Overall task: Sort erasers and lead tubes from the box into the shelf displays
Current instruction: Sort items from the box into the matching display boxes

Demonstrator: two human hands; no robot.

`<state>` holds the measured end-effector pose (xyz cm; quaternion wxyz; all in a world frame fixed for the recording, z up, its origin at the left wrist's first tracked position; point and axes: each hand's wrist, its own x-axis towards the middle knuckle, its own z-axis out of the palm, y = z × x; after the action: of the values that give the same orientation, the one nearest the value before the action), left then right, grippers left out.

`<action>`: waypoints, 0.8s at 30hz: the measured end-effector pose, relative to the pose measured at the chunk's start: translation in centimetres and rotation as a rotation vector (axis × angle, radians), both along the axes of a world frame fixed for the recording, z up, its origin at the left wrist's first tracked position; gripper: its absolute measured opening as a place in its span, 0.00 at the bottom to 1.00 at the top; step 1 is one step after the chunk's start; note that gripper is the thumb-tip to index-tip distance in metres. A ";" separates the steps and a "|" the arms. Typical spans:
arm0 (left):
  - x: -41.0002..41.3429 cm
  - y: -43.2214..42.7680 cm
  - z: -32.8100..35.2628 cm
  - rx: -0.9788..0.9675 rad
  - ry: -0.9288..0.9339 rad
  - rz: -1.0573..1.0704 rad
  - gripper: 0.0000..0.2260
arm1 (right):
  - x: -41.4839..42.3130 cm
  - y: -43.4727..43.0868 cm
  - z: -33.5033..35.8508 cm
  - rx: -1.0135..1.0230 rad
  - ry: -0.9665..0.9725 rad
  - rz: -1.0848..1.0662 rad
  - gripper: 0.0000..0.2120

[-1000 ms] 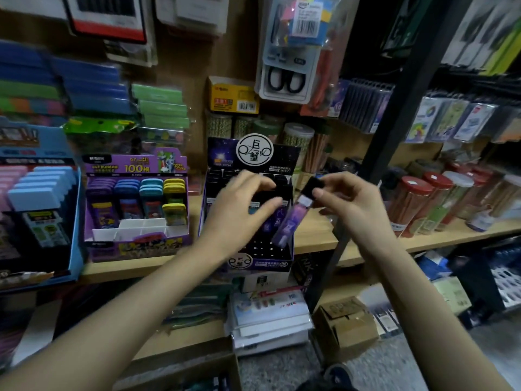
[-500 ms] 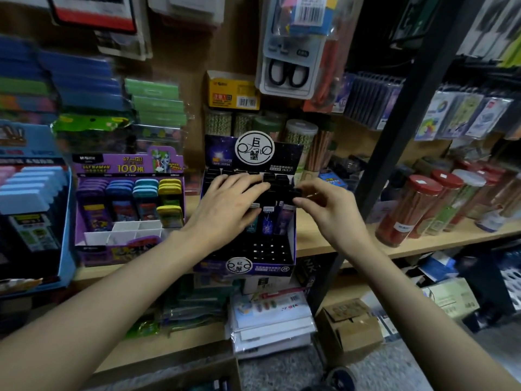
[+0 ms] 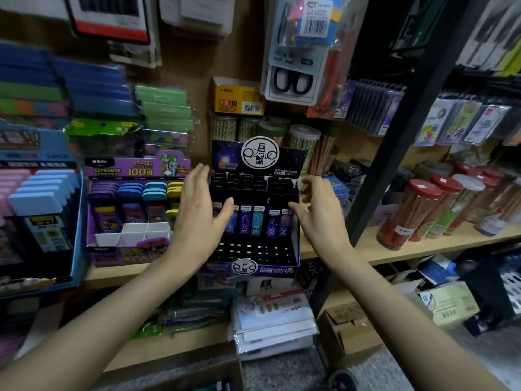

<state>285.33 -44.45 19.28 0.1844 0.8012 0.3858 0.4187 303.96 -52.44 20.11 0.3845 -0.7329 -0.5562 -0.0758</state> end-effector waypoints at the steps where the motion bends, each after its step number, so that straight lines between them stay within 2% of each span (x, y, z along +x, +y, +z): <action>1: 0.0 -0.1 0.0 -0.022 0.005 -0.003 0.30 | -0.2 -0.1 0.0 0.019 0.010 0.011 0.19; 6: 1.1 -0.3 -0.3 -0.156 0.082 -0.047 0.31 | -1.6 -0.1 -0.6 -0.067 0.061 0.105 0.29; 14: 0.7 -0.2 -0.4 -0.163 0.120 -0.086 0.32 | -1.7 0.2 -1.3 -0.199 -0.038 0.109 0.30; 17: -0.7 -1.3 0.4 -0.105 0.139 -0.099 0.31 | -2.3 -1.1 0.1 -0.224 -0.053 0.115 0.26; 20: -3.6 -3.3 1.1 0.067 0.156 -0.161 0.21 | -3.6 -2.9 1.5 -0.168 -0.082 0.133 0.18; 22: -6.2 -5.0 0.7 0.133 0.216 -0.221 0.14 | -5.1 -4.4 1.8 -0.153 -0.120 0.178 0.12; 24: -9.1 -6.8 -0.9 0.107 0.335 -0.243 0.11 | -6.7 -5.9 1.1 -0.212 -0.147 0.266 0.09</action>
<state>276.26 -51.23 18.42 0.1239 0.9088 0.2890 0.2741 297.24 -58.37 21.24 0.2701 -0.6820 -0.6794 -0.0185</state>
